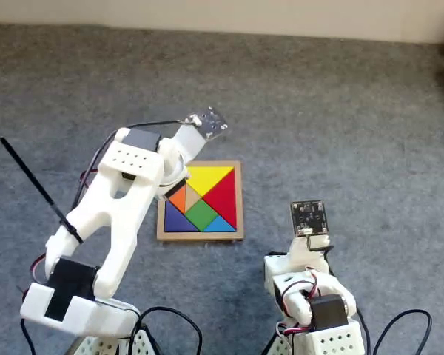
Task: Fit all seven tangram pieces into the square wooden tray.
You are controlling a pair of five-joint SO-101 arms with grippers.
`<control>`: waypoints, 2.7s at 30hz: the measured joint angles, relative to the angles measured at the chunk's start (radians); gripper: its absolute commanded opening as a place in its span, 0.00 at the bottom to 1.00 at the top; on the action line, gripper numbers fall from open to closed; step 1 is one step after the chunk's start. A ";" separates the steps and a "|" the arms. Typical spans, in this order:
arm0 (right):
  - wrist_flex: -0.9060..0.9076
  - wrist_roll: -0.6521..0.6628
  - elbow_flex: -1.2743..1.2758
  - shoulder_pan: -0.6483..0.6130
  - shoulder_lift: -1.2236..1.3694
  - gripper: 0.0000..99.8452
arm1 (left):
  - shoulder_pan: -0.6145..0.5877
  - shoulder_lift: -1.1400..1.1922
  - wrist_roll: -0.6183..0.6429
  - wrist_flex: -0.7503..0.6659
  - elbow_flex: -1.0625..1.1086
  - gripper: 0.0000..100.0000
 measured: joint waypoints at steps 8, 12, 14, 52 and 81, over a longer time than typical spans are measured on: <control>0.000 0.000 0.000 0.000 0.000 0.01 | 0.000 -0.021 0.140 -0.183 0.138 0.00; 0.000 0.000 0.000 0.000 0.000 0.01 | -0.014 -0.080 0.196 -0.288 0.224 0.00; 0.000 0.000 0.000 0.000 0.000 0.01 | -0.028 -0.097 0.239 -0.307 0.239 0.00; 0.000 0.000 0.000 0.000 0.000 0.01 | -0.126 -0.872 0.373 -0.560 0.890 0.01; 0.000 0.000 0.000 0.000 0.000 0.01 | -0.158 -1.734 0.374 -0.265 1.301 0.01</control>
